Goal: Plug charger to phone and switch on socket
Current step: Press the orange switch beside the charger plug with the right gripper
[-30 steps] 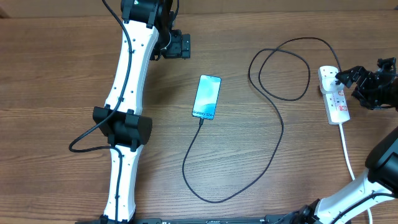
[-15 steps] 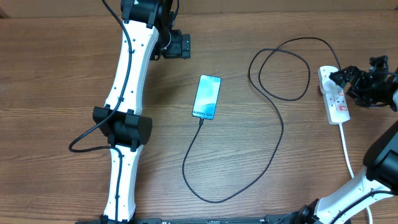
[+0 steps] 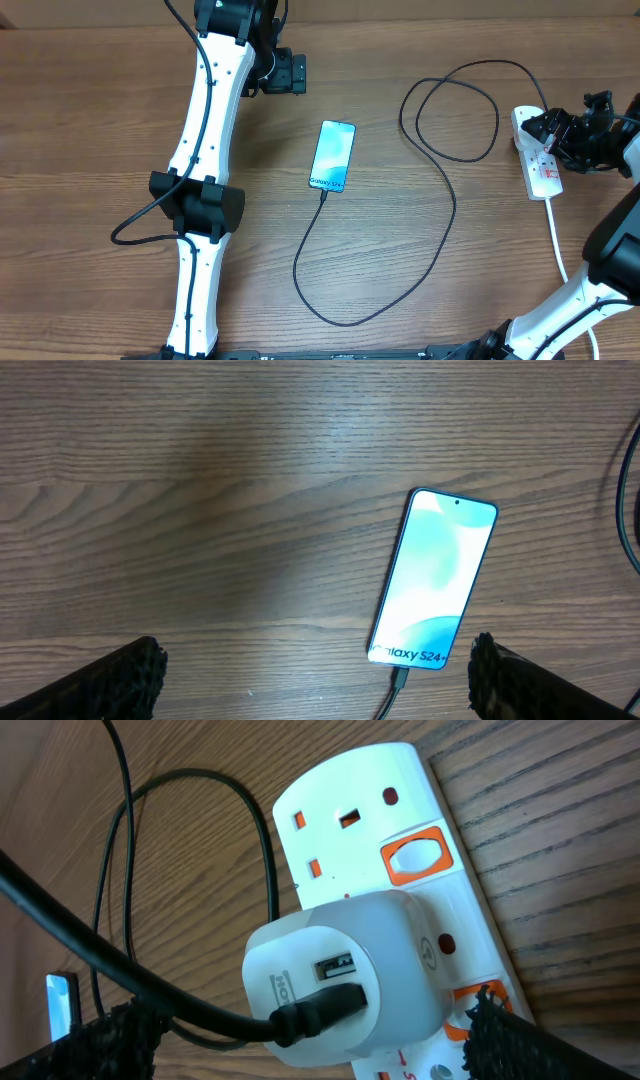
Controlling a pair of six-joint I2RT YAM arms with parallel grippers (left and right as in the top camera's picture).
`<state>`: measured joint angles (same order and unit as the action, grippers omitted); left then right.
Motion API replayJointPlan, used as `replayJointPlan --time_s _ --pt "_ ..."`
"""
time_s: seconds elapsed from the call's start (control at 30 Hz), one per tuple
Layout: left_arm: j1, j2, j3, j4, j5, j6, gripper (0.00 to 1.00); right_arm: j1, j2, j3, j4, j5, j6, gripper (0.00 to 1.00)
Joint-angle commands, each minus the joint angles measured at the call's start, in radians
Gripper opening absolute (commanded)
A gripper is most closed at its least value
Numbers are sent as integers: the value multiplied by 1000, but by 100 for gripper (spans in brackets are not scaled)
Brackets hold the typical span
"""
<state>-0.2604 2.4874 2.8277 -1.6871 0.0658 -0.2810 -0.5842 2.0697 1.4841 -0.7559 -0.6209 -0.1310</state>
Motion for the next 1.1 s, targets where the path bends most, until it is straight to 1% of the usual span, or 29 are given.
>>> replayJointPlan --time_s 0.0,0.33,0.63,0.83,1.07 --pt "3 2 19 -2 -14 15 100 2 7 7 0 6 -8 100" --pt "3 2 19 -2 -14 15 100 5 11 7 4 6 -5 100" --pt "3 2 19 -2 -14 15 100 40 18 7 10 7 -5 100" --pt "3 2 19 -2 -14 15 100 68 18 7 10 93 3 100" --pt "3 2 19 -2 -14 15 100 69 18 7 10 97 26 100"
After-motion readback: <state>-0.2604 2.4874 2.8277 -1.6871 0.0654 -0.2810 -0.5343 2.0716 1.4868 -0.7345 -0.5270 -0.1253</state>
